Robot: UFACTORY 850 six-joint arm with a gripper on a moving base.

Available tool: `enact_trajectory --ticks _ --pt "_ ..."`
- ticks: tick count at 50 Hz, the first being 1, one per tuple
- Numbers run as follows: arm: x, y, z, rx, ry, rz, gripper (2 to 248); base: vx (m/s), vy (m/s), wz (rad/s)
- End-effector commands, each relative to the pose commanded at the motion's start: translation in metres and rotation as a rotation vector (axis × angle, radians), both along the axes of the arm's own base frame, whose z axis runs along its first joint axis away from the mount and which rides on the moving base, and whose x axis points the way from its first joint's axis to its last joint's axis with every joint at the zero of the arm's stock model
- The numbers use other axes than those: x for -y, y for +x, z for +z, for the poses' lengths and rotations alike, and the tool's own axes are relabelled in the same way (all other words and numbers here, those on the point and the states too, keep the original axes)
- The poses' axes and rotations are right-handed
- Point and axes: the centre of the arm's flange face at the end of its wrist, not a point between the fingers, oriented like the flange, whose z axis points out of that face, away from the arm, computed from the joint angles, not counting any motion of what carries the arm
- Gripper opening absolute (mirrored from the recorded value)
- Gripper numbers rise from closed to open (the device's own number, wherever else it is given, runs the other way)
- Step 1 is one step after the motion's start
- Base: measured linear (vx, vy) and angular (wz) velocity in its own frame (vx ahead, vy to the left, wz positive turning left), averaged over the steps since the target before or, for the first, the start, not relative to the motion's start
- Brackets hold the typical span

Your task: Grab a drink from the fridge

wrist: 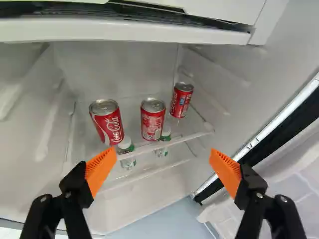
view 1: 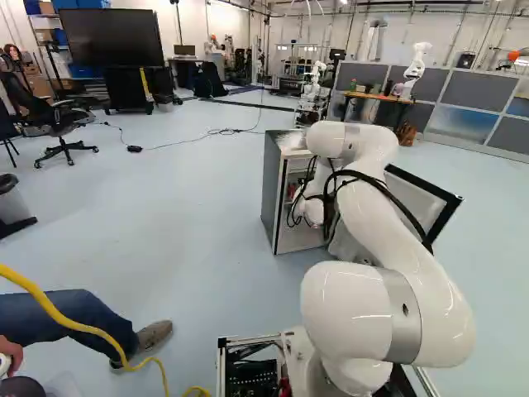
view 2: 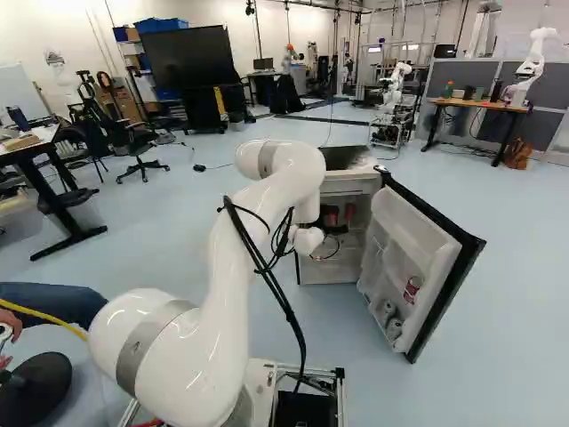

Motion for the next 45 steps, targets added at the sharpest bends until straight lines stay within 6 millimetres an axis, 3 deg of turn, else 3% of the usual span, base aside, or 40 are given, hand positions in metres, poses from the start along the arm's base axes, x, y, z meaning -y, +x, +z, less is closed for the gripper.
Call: enact_trajectory --ticks 45 --pt "0.0000 0.0001 -0.0002 -0.001 0.000 0.000 247 0.000 0.000 0.002"
